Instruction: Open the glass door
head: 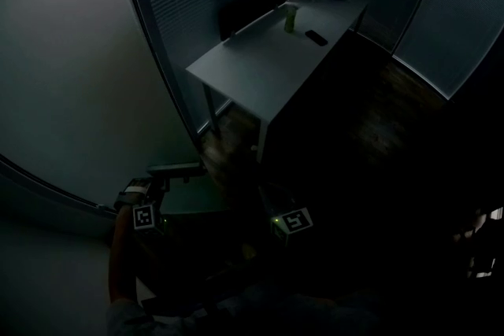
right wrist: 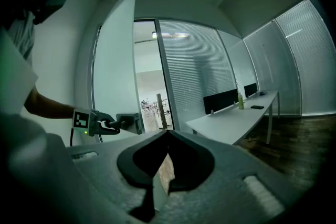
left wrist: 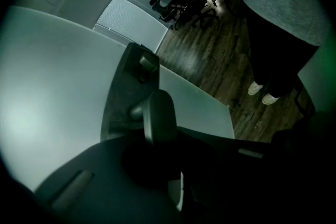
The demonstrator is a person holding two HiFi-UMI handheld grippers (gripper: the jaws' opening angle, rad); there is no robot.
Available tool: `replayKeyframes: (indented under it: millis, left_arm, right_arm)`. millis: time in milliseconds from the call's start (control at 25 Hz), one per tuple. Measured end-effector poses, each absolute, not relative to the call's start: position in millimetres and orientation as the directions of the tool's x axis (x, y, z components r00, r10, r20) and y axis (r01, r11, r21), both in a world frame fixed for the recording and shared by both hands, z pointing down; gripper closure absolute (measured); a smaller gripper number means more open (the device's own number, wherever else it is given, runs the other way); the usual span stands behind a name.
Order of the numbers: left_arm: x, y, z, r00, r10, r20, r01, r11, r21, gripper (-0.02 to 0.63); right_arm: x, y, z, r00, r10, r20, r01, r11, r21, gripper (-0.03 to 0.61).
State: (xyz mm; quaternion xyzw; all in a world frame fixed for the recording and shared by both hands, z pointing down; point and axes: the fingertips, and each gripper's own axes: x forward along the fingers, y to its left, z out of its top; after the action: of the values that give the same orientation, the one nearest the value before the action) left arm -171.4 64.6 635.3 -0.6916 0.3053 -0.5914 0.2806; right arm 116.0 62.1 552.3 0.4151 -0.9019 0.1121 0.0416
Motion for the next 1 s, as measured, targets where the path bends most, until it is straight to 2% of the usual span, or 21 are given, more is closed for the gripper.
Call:
replayKeyframes:
  millis: [1000]
  left_arm:
    - [-167.9,161.9,649.0,0.212,-0.731,0.649,0.000,-0.664,-0.748,0.614]
  right_arm:
    - [128.8,166.4,541.6,-0.558,-0.820,0.128,-0.829,0.546,-0.120,0.577]
